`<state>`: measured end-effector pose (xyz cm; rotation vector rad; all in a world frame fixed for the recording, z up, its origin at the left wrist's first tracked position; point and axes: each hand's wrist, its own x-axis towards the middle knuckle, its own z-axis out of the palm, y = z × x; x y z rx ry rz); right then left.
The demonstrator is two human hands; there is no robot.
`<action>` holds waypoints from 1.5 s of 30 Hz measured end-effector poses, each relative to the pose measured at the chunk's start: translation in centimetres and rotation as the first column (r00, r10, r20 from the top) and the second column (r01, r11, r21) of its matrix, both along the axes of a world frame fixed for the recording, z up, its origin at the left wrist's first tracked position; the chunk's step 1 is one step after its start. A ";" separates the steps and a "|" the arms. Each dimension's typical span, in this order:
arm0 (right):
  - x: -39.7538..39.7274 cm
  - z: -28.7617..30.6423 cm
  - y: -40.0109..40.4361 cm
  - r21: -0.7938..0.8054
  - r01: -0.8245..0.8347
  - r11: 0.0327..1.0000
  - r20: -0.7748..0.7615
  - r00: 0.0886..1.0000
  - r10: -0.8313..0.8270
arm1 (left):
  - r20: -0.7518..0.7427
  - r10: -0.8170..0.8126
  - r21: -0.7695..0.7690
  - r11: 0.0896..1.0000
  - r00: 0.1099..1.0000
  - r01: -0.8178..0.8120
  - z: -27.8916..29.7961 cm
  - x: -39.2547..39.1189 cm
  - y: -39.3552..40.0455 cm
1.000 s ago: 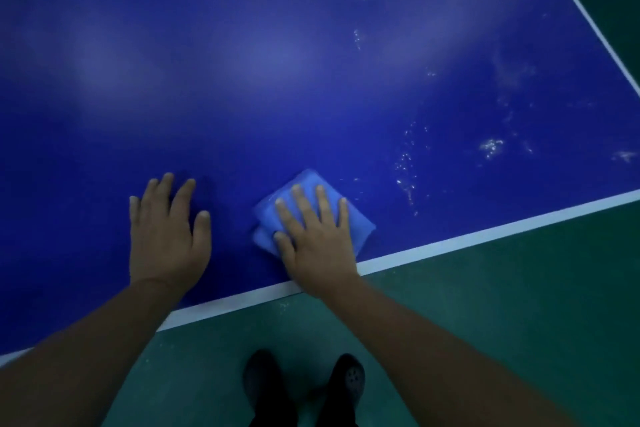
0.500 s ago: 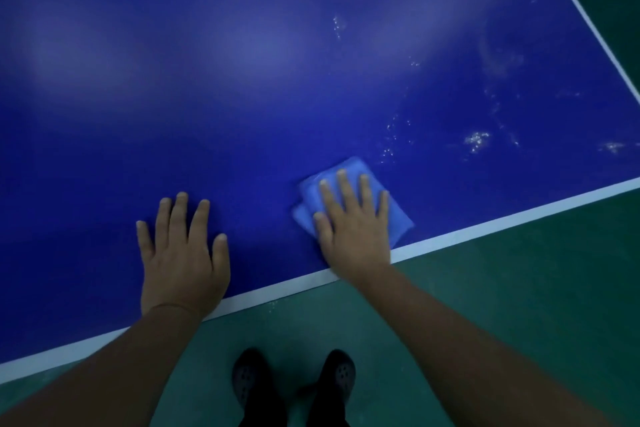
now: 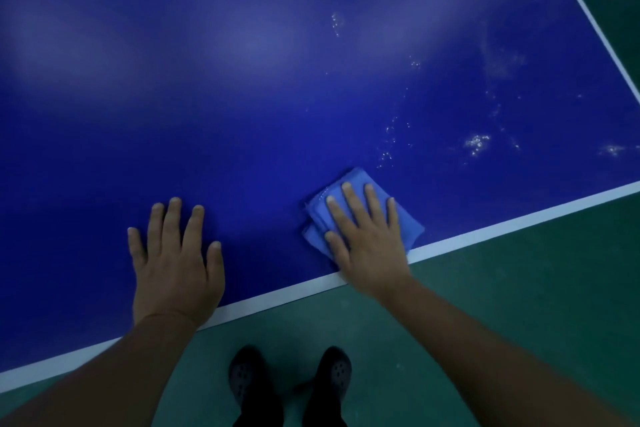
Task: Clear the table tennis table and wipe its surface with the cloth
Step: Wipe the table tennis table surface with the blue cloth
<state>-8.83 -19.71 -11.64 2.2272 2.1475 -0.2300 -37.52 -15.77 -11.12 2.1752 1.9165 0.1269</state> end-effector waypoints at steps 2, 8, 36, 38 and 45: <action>4.9 -0.1 1.1 0.024 0.092 0.995 0.047 0.995 -0.093 | 0.006 0.001 0.002 1.000 1.000 -0.001 -0.1 0.0 0.0; 9.2 1.3 1.1 -0.021 0.721 0.692 0.012 0.693 -0.721 | 0.012 -0.002 0.001 1.000 1.000 0.002 -0.2 -0.1 0.1; 12.1 1.0 12.2 0.019 0.468 0.883 0.063 0.881 -0.468 | -0.017 0.008 -0.027 1.000 1.000 -0.008 0.2 0.1 0.4; 13.1 1.7 11.7 -0.047 0.638 0.769 -0.014 0.769 -0.639 | -0.016 0.003 -0.019 1.000 1.000 -0.003 0.2 0.1 0.4; -5.9 -0.6 12.5 0.167 0.008 0.986 -0.016 1.000 -0.005 | -0.023 -0.002 -0.013 1.000 1.000 0.002 0.1 0.1 0.5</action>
